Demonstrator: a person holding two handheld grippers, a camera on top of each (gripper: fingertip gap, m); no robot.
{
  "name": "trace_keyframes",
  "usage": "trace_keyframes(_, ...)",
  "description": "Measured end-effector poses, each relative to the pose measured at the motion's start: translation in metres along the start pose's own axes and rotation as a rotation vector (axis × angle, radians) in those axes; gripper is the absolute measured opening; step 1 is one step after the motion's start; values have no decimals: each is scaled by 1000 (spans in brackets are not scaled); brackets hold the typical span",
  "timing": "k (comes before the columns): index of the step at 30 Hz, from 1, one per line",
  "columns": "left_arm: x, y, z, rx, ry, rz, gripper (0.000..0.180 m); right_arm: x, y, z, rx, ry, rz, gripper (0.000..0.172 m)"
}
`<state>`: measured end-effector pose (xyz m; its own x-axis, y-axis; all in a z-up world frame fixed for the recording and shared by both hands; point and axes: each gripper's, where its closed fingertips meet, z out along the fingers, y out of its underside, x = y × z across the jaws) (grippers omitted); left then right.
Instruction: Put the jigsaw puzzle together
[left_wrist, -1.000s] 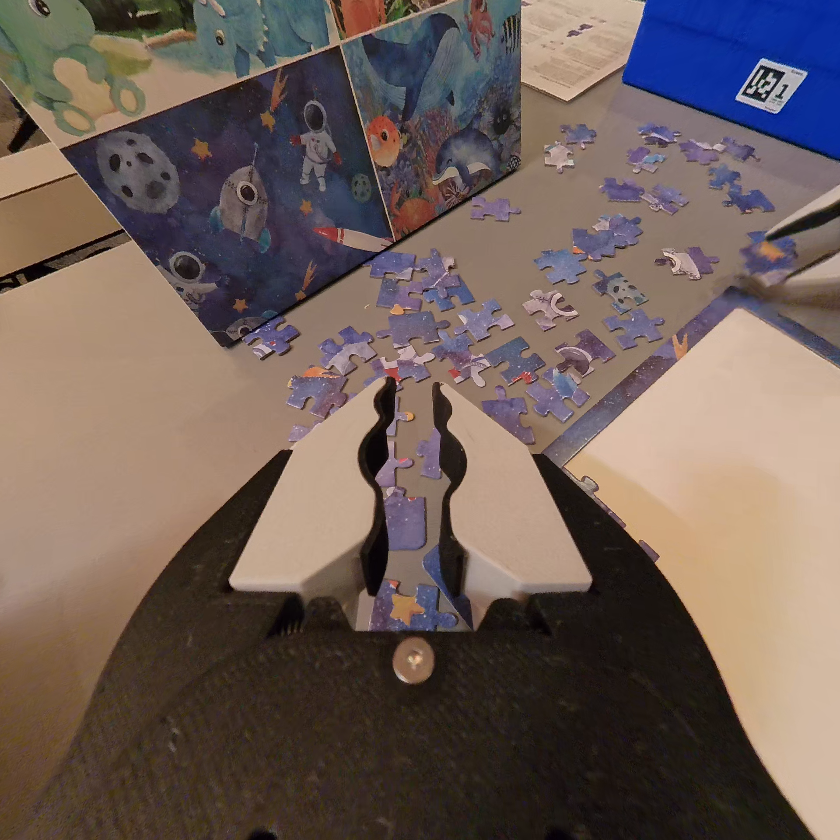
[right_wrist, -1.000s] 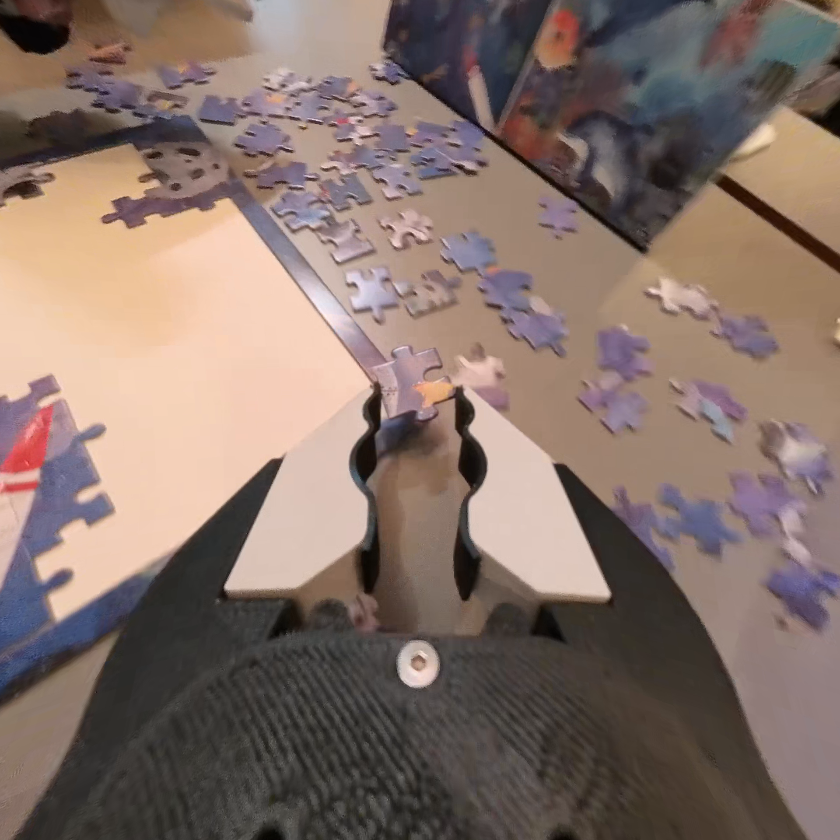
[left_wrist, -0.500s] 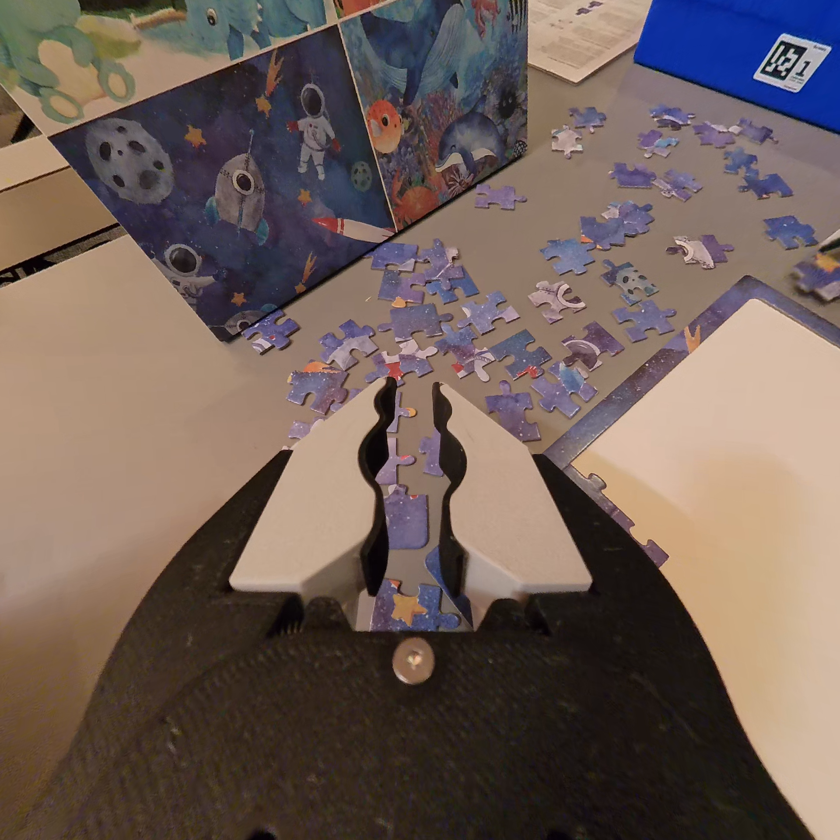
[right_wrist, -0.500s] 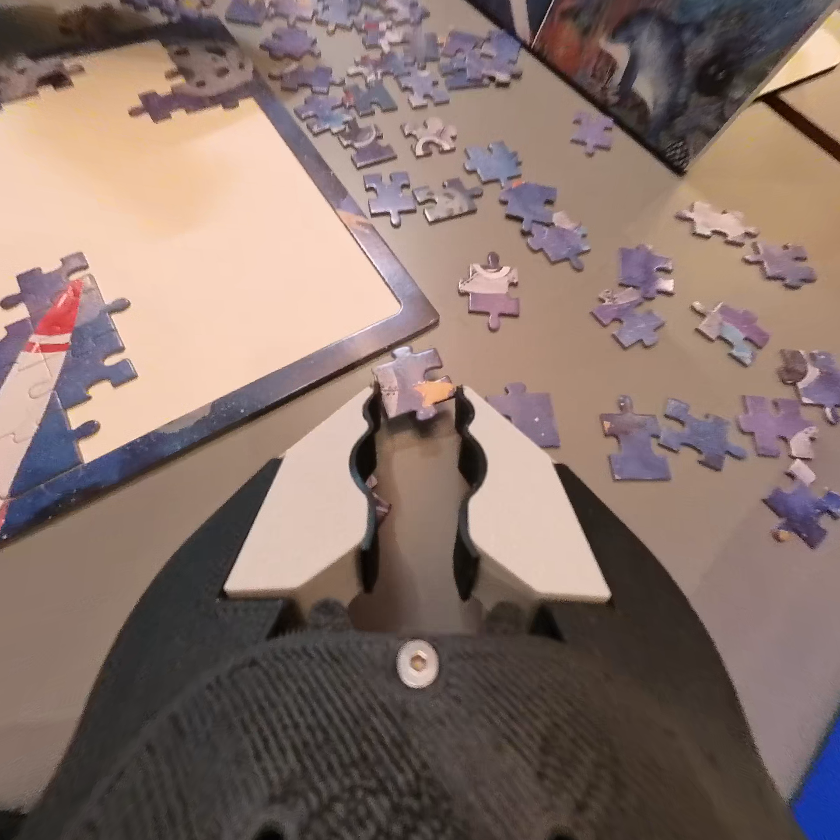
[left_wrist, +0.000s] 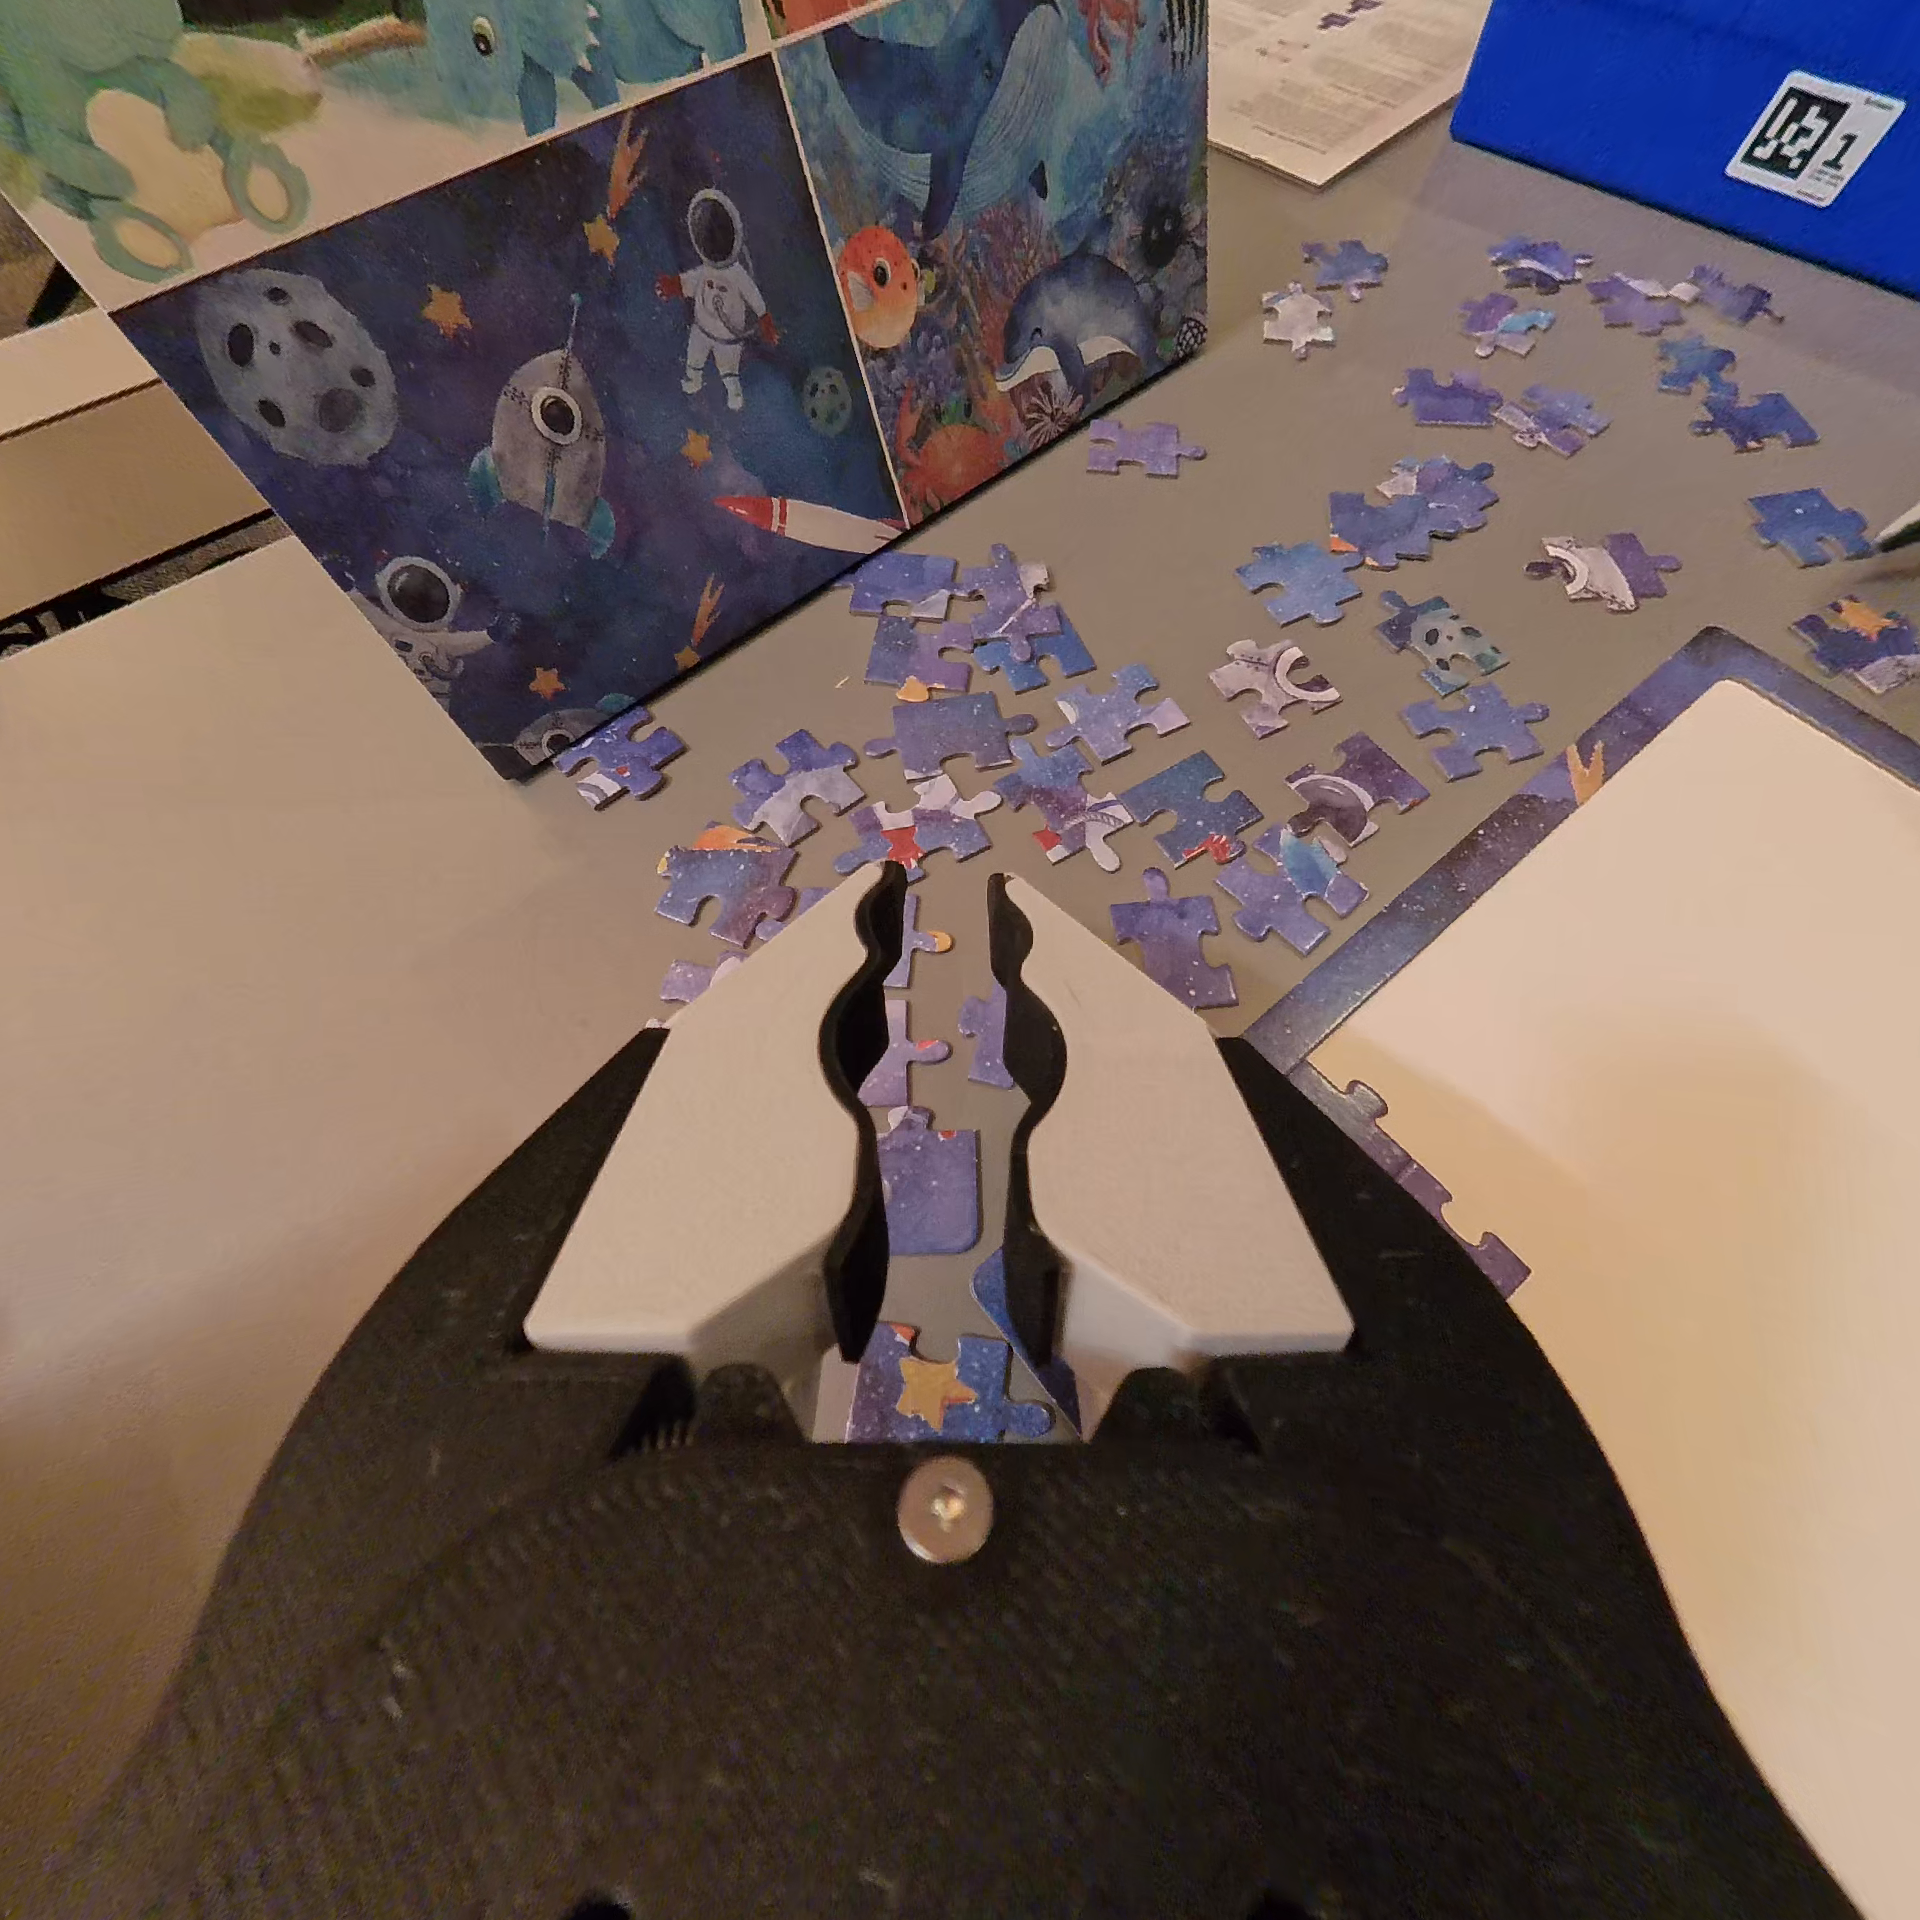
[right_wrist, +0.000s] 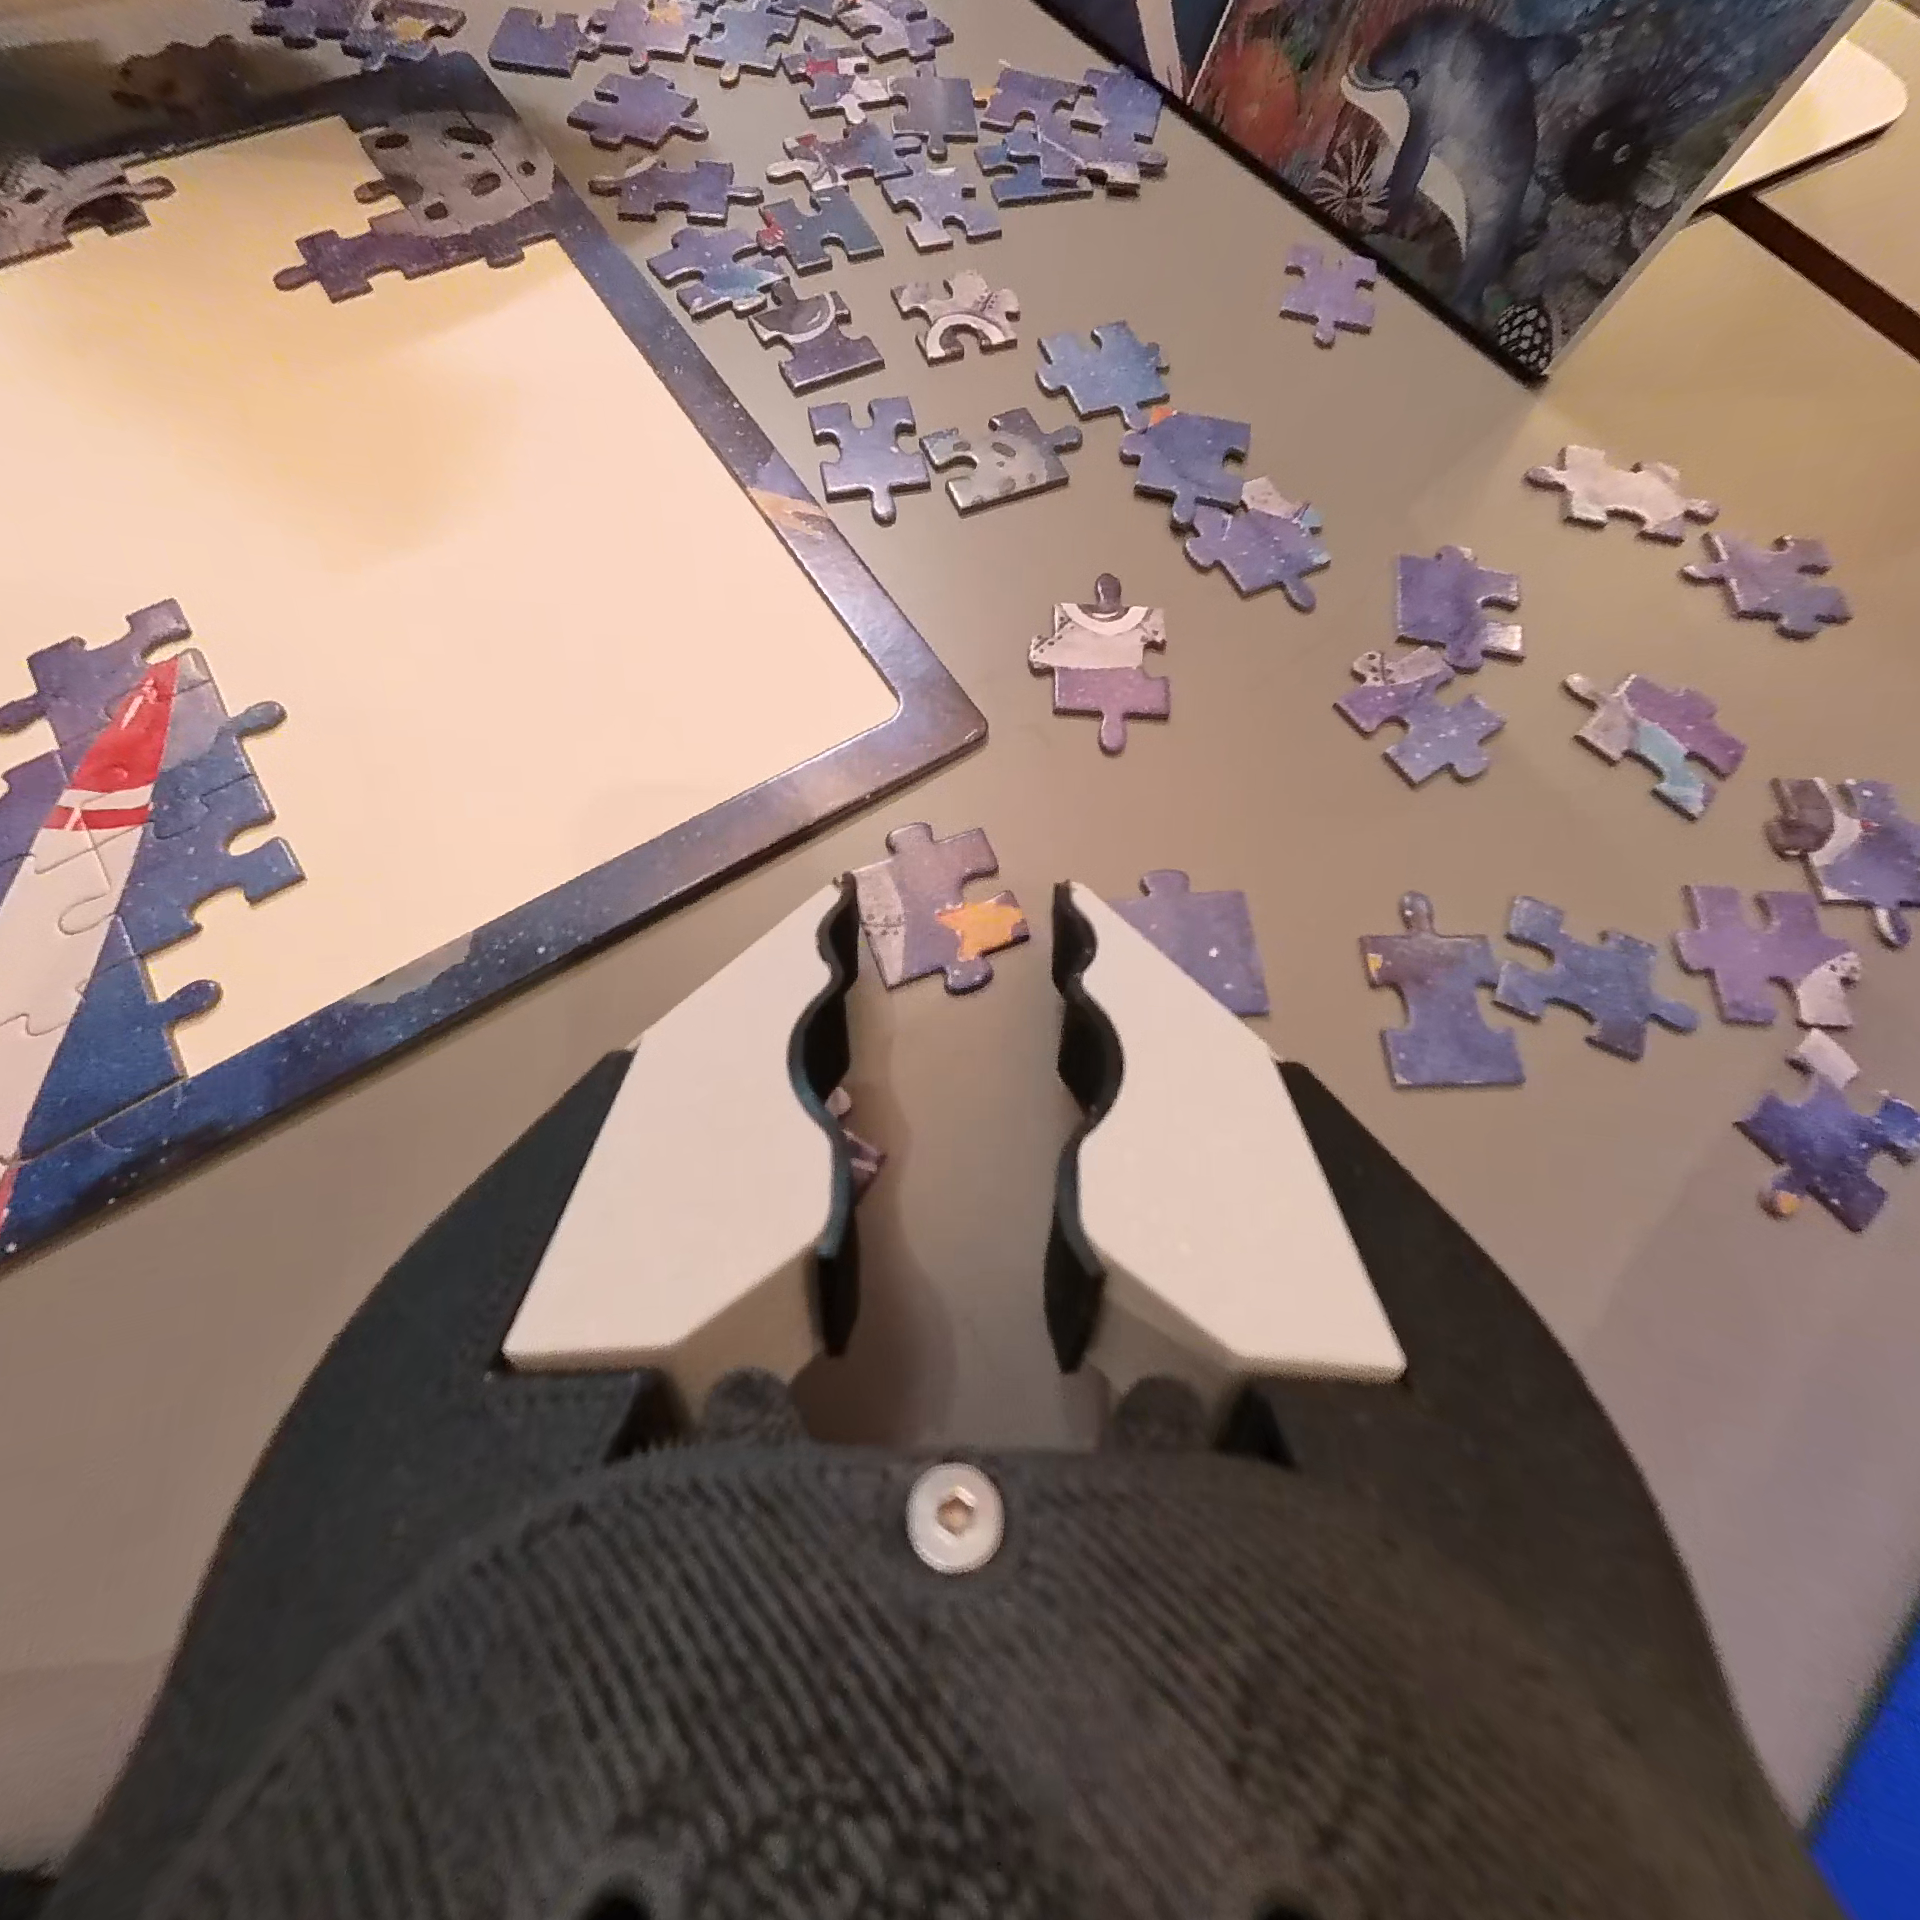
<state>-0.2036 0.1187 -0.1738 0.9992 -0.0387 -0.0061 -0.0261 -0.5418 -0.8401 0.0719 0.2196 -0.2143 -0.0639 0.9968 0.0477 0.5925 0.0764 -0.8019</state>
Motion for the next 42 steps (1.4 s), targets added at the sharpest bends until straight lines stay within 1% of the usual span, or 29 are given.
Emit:
trace_keyframes(5, 0, 0, 0, 0, -1, 1, 15, 7, -8, -5, 59, 36, 13, 37)
trace_keyframes(14, -1, 0, 0, -2, -4, 4, 14, 48, -27, -36, 195, 306, -6, 30)
trace_keyframes(22, -1, 0, 0, -1, -5, 5, 14, 65, -34, -56, 278, 414, 37, 26)
trace_keyframes(26, -1, 0, 1, -1, -6, 6, 15, 67, -34, -58, 294, 419, 58, 24)
trace_keyframes(42, 0, 0, 0, 1, -10, 11, 14, 72, -26, -52, 268, 409, 120, 24)
